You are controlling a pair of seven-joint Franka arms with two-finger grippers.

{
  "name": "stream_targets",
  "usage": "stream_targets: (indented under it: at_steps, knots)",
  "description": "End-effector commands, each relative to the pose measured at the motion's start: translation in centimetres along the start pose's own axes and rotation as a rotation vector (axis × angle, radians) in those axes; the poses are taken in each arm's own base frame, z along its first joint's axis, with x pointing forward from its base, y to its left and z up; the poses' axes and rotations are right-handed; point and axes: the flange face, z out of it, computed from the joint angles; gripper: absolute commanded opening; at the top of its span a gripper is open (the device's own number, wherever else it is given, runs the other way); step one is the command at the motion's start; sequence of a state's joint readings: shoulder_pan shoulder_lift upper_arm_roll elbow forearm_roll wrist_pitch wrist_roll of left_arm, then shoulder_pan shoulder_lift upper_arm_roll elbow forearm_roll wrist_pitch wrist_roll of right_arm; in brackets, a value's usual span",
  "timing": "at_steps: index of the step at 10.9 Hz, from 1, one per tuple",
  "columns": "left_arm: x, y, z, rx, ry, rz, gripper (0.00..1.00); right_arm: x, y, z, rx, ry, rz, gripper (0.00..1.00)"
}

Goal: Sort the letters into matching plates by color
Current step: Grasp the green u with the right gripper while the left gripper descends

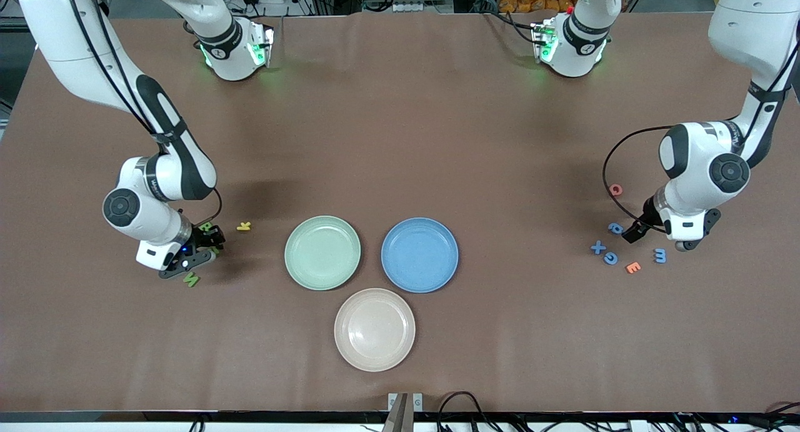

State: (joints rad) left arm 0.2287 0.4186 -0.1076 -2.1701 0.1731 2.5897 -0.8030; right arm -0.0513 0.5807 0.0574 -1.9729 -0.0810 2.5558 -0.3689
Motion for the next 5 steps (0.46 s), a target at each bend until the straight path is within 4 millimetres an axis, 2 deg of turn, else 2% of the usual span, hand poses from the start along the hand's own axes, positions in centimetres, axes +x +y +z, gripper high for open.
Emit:
stream_targets:
  at_steps: [1,2,3,4,5]
  knots:
    - [-1.0,0.1,1.6,-0.034,0.021,-0.067,1.0,0.5,0.0,0.3,-0.002,0.009,-0.008,0.4]
    - [-1.1,0.2,2.0,-0.033,0.018,-0.068,1.0,0.6,0.2,0.2,-0.003,0.011,-0.005,0.22]
    - [-1.1,0.2,2.4,-0.032,0.015,-0.068,1.0,0.6,0.1,0.2,-0.002,0.01,-0.007,0.09]
    - [-1.1,0.5,2.5,-0.033,0.014,-0.065,1.0,0.6,0.1,0.2,-0.002,0.01,-0.007,0.0]
    - [-1.2,0.7,2.9,-0.031,0.009,-0.063,1.0,0.7,0.0,0.1,-0.002,0.009,-0.008,0.0]
